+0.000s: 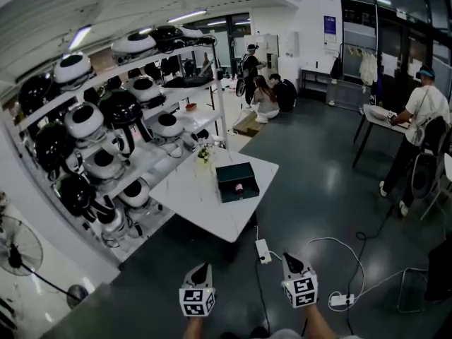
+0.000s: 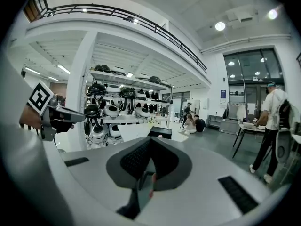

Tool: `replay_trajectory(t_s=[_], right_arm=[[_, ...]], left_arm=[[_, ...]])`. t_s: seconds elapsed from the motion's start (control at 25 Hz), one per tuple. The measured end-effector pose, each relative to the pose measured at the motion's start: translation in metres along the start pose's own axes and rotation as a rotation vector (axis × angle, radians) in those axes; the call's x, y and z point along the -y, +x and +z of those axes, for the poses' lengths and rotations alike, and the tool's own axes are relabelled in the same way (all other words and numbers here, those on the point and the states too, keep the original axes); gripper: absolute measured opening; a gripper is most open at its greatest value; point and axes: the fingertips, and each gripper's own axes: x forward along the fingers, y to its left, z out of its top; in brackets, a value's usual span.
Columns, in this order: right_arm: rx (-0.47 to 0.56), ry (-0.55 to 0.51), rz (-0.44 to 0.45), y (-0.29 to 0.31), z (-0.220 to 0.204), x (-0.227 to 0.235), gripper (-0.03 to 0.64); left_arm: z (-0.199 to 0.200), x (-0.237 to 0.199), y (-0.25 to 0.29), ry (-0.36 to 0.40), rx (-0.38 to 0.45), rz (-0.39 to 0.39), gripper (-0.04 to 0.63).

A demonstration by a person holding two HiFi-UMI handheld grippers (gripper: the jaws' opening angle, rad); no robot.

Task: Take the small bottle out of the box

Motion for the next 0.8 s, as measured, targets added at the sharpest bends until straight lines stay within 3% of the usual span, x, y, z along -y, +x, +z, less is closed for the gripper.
replay_trajectory(t_s=[0.48, 0.8], right_arm=[[0.005, -0.012, 0.061, 0.002, -0.01, 0.026, 0.021], [0.002, -0.015, 0.091, 0.028, -0.011, 0.025, 0.021]], left_arm=[[-0.004, 0.03, 0.005, 0.002, -0.001, 0.055, 0.018], [-0.012, 0.024, 0.022, -0.011, -0.016, 0.069, 0.018]])
